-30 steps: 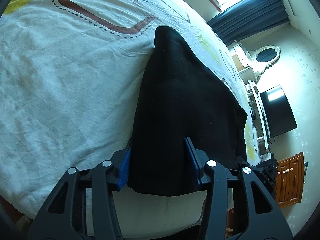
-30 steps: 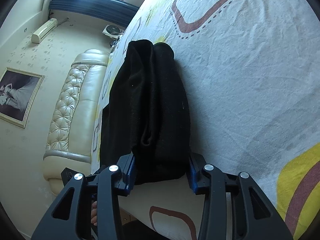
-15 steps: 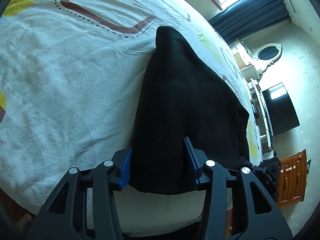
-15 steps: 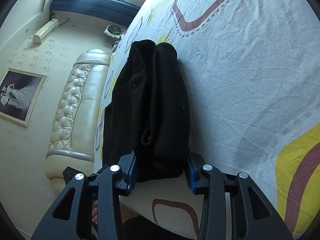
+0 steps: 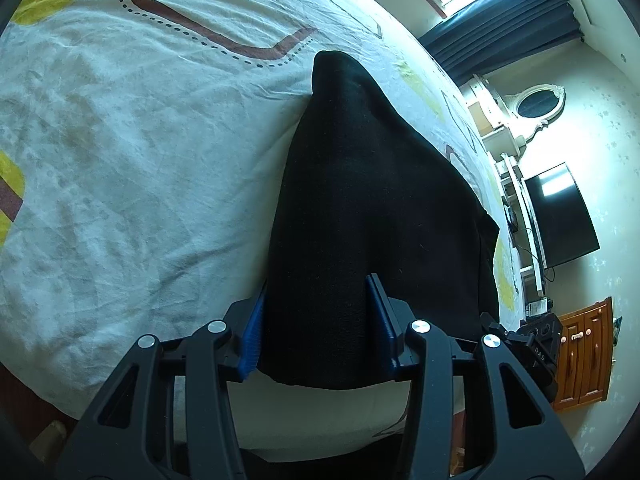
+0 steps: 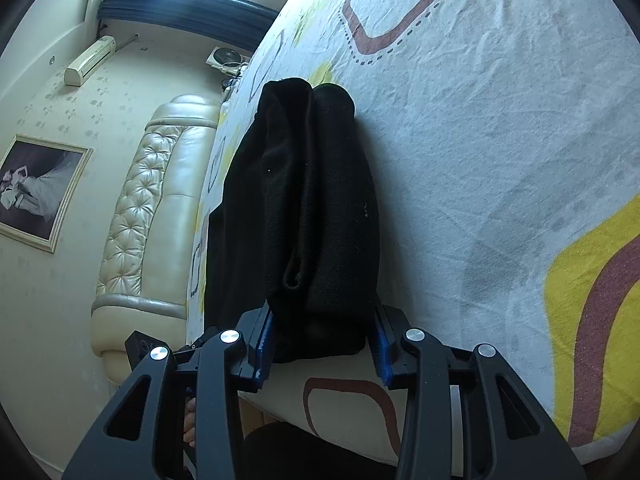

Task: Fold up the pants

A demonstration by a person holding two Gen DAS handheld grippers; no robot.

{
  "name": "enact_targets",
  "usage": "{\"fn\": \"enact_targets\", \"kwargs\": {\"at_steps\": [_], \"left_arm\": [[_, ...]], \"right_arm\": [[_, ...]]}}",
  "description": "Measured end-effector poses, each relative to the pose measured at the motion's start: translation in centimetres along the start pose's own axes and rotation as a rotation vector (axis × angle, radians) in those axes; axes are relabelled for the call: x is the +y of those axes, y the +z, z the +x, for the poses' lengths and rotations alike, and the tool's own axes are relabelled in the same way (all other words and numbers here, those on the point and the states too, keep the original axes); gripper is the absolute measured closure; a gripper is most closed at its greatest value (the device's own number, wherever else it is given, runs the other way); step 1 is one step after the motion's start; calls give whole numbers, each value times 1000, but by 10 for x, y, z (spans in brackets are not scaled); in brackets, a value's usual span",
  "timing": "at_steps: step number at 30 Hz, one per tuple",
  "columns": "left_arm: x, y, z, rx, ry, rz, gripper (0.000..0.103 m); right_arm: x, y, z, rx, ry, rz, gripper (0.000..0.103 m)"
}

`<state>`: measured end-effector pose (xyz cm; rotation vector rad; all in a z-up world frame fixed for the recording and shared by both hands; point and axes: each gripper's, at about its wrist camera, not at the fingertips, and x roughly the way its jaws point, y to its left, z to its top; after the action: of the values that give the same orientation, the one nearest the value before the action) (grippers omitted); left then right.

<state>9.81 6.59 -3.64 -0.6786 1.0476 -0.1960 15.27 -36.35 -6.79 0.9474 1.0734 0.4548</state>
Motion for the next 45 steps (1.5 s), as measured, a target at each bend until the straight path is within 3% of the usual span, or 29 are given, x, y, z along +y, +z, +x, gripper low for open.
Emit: {"fn": "enact_targets", "kwargs": {"at_steps": [41,45], "left_arm": [[3,-15,-6,19,5,2,57],[6,-17,-5,20,14,-12,44]], "right_arm": [[-5,-10,-7,16,-2,17,63],[-8,-13,-5,26,3,26,58]]}}
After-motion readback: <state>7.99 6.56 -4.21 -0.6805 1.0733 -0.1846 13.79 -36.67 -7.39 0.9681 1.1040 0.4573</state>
